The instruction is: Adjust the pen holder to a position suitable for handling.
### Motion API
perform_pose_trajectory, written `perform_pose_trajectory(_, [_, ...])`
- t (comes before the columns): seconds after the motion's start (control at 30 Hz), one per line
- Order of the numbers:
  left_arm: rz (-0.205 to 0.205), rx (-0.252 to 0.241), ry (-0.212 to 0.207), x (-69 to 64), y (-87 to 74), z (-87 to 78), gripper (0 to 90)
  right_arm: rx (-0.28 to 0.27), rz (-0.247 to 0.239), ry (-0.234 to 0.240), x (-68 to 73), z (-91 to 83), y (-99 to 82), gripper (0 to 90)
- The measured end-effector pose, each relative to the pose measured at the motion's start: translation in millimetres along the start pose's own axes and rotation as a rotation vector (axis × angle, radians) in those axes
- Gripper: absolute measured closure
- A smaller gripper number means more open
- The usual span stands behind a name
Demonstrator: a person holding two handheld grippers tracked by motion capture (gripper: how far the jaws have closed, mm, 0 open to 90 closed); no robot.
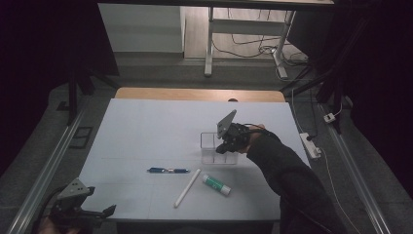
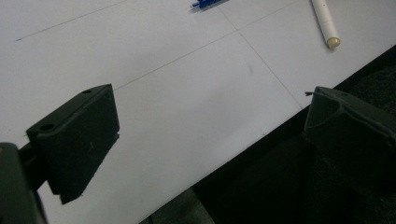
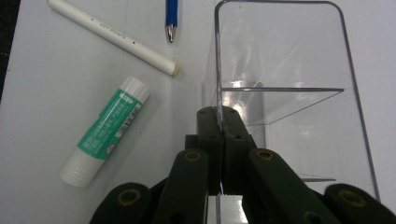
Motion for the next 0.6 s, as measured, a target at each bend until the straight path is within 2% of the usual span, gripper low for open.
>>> perform_pose_trajectory(0.23, [0.000, 0.002, -0.002, 0.1, 0.3, 0.4, 3.7, -0.028, 0.039, 0.007, -2.2, 2.9, -7.9, 88.6])
perform_pose_trajectory(0.47, [0.000, 0.003, -0.001, 0.1, 0.5, 0.7, 3.7, -0.042, 0.043, -0.004, -0.3, 3.2, -9.8, 87.1])
perform_pose_trajectory(0.6, [-0.002, 0.002, -0.001, 0.3, 0.4, 0.6, 3.8, -0.057, 0.039, -0.036, 1.7, 2.4, -8.8, 78.5])
Point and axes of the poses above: each handheld gripper's, and its own axes: z roughly forward along the jaws, y roughly out of its top, x roughly to its left, the point moved 1 cm from there along z, roughly forward along the jaws, and after that the axes turned 11 degrees about z, right-handed, at the moved point
